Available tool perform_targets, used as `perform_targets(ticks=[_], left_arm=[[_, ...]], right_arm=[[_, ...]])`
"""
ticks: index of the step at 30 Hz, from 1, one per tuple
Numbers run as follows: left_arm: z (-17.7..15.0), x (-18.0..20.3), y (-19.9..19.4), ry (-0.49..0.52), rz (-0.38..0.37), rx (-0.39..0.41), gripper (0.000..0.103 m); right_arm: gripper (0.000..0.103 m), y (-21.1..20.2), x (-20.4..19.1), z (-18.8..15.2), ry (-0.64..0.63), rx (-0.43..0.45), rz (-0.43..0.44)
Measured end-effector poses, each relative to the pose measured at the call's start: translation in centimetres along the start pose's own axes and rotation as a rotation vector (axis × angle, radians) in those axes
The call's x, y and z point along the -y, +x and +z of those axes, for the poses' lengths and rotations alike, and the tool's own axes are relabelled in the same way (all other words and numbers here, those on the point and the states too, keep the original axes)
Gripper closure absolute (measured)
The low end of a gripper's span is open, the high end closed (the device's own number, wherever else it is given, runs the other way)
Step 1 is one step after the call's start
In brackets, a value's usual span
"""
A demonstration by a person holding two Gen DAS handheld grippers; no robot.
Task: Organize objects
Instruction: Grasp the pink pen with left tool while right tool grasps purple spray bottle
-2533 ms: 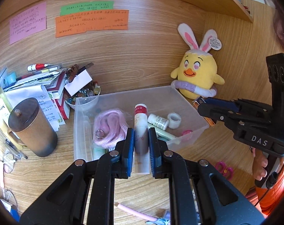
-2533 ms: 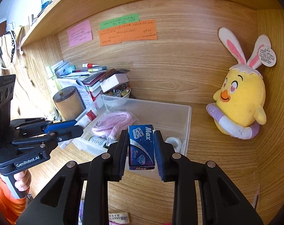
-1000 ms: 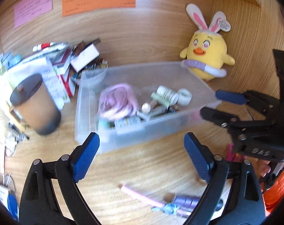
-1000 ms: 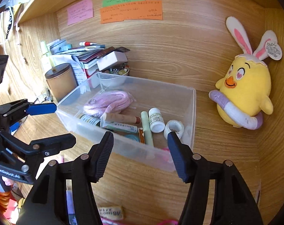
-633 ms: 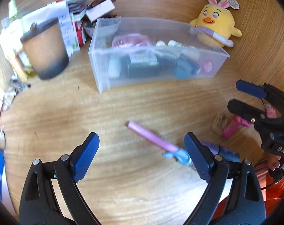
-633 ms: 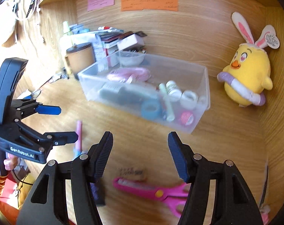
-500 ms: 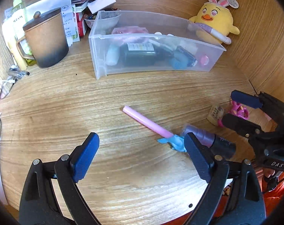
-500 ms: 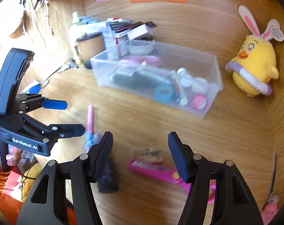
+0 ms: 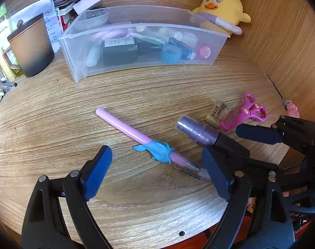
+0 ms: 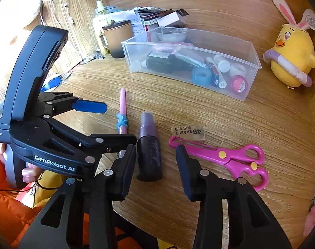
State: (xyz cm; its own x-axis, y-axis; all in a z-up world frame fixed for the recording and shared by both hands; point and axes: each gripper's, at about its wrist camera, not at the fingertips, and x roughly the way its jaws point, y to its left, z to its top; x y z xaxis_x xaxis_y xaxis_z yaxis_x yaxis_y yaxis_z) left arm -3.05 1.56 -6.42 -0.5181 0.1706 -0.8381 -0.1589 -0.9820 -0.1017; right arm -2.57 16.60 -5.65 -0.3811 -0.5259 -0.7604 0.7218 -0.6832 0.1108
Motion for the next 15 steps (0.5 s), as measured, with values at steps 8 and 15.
perform_targets(ticks=[8, 15], left_arm=[[-0.5, -1.4, -1.0, 0.008, 0.029, 0.007, 0.059], [-0.4, -1.6, -0.9, 0.012, 0.008, 0.024, 0.06]], right_arm=[[0.07, 0.9, 0.1, 0.0, 0.018, -0.021, 0.03], [0.077, 1.9, -0.2, 0.5, 0.035, -0.025, 0.031]])
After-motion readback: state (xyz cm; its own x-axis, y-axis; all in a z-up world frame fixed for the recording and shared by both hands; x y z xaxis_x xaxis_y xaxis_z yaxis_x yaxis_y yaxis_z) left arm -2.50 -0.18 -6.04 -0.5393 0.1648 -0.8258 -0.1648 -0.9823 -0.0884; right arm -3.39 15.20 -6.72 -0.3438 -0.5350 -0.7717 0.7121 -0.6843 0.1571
